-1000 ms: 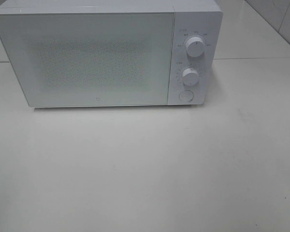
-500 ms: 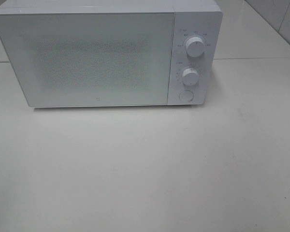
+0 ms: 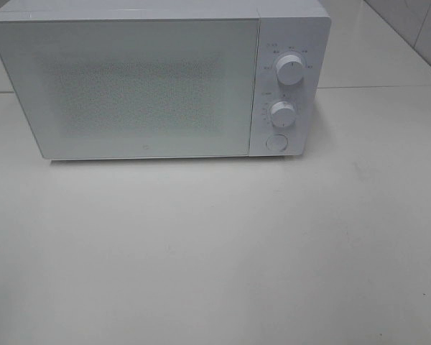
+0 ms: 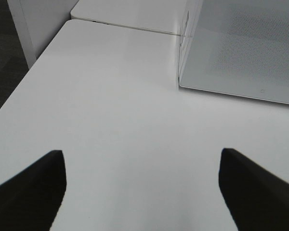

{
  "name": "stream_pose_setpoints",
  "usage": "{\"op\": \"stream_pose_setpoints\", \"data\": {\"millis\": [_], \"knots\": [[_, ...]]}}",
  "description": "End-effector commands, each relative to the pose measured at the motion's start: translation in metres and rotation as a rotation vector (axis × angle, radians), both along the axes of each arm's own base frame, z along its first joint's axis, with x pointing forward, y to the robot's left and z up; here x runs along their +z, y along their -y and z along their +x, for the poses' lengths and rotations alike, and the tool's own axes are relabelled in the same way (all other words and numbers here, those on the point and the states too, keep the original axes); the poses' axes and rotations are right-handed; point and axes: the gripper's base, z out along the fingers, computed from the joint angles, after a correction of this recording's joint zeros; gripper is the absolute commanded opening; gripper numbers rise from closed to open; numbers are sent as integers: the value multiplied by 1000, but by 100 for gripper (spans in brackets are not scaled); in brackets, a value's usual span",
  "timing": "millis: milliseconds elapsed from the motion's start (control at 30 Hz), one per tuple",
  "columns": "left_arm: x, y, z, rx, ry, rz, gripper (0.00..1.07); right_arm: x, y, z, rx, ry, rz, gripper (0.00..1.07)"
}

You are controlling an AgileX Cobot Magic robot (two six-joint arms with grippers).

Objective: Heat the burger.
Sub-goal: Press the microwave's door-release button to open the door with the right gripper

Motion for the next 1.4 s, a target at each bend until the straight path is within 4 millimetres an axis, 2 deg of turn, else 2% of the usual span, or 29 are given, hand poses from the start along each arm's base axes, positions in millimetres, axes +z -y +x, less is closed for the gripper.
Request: {"op": "stream_pose_setpoints", "data": {"millis": [33,133,267,400,500,600,667,733,800,833,933,1000,1033,1100,1133,1167,1300,1333,1400], "knots": [[-1,0,-2,3,20,-5,82,2,0,-4,1,49,-7,72],[-1,0,-2,3,20,-5,82,4,0,-4,2,56,-8,72],[-1,0,-2,3,20,-5,82,10,-2,7,10,36,-14,72],[-1,0,-2,3,20,-5,82,20,-5,23,26,87,-8,72],[-1,0,-2,3,20,-5,82,21,-6,27,31,99,-5,72],[-1,0,-2,3,20,-5,82,24,-11,45,51,152,15,72],[-1,0,-2,3,20,-5,82,23,-12,48,53,155,15,72],[-1,0,-2,3,20,-5,82,18,-15,67,62,145,10,72],[-1,0,-2,3,20,-5,82,16,-16,71,64,141,9,72],[-1,0,-2,3,20,-5,82,13,-18,82,69,132,8,72],[-1,0,-2,3,20,-5,82,12,-19,86,71,129,8,72],[-1,0,-2,3,20,-5,82,10,-23,105,78,109,5,72],[-1,0,-2,3,20,-5,82,10,-23,105,78,109,5,72],[-1,0,-2,3,20,-5,82,8,-25,120,85,98,4,72],[-1,0,-2,3,20,-5,82,8,-25,120,85,98,4,72],[-1,0,-2,3,20,-5,82,5,-28,131,90,89,3,72],[-1,0,-2,3,20,-5,82,0,-30,145,96,80,3,72],[-1,0,-2,3,20,-5,82,-4,-32,156,101,70,3,72],[-1,0,-2,3,20,-5,82,-6,-33,161,104,75,2,72]]}}
